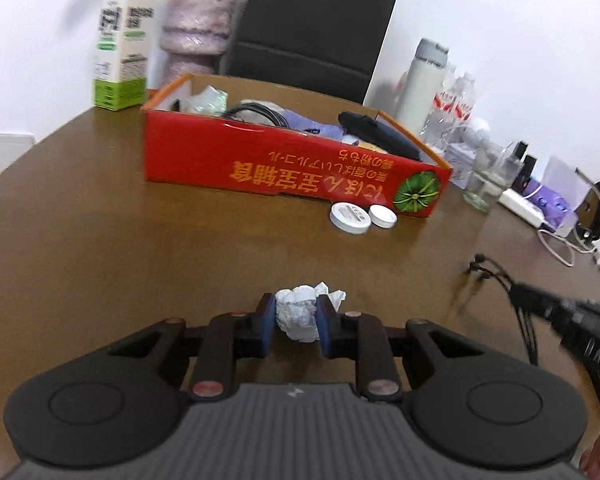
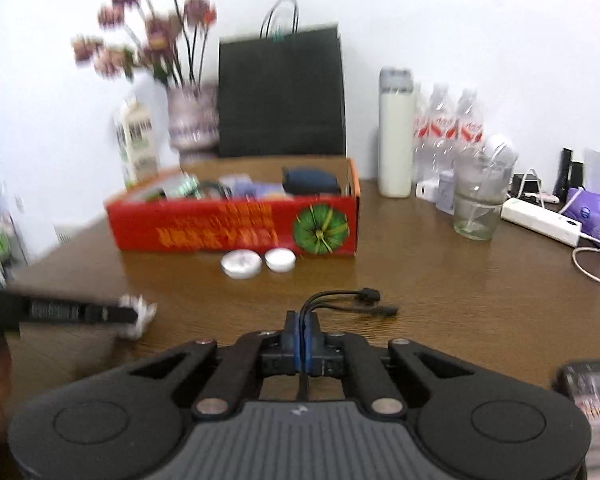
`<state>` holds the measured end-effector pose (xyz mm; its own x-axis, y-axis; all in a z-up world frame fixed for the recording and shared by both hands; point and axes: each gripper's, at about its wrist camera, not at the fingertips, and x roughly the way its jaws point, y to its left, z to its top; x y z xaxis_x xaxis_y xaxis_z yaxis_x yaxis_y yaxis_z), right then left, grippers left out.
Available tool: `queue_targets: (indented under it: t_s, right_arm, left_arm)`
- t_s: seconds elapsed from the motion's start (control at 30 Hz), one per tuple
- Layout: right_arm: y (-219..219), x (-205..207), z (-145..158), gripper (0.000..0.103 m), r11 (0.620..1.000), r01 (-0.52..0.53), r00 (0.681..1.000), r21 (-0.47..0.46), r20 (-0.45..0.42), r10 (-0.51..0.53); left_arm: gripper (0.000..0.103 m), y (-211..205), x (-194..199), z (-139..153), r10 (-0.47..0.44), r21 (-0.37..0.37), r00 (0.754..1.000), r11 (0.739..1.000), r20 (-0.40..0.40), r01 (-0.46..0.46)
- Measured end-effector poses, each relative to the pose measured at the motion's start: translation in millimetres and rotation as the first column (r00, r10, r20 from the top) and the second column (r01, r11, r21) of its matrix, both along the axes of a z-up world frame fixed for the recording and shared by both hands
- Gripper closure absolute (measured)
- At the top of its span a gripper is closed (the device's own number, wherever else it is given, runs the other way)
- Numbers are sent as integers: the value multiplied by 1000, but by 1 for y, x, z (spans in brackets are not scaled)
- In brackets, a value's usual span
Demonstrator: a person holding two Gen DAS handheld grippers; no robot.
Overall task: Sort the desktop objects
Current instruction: 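Carry the tissue and black cable into the box and release both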
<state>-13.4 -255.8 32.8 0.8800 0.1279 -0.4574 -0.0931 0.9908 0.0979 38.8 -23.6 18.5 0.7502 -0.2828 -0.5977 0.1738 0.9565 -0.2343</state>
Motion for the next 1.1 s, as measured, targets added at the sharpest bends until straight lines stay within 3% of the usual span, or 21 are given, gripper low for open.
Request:
queue_targets:
  t_s: [0.2,0.33,0.5,0.63,0.77,0.93,1.07,1.1]
  right_arm:
    - [-10,-23,32,102,996,15,996,83,82,-21]
    - [-7,-20,64,102,993,-51,989,106,146,35]
    - [5,23,115,102,993,-99,960,68,268,78]
    - [22,90,143,102,994,-104,950,37,301,88]
    - [42,175,135,102,990,-134,973,46,194,123]
    - [64,282,76,102,991,-128,992,-41,-30,126]
    - [67,328,44,101,988,-150,980,-25,-133,145]
    - [68,335,40,99,989,-144,980,-18,-143,140]
  left_arm:
    - [80,10,-32,26,5,8,997,1000,78,-6]
    - [81,16,-32,54,-14,-32,986,999,166,20]
    - [82,20,17,99,2,-30,968,1000,250,6]
    - [83,20,87,123,0,-23,974,1000,227,5]
    - [83,19,159,117,43,-7,990,999,136,-42]
    - [83,15,237,74,101,42,994,994,-34,-100]
    - [81,14,264,53,134,120,989,985,-61,-126]
    - [75,16,267,50,145,130,988,982,-58,-137]
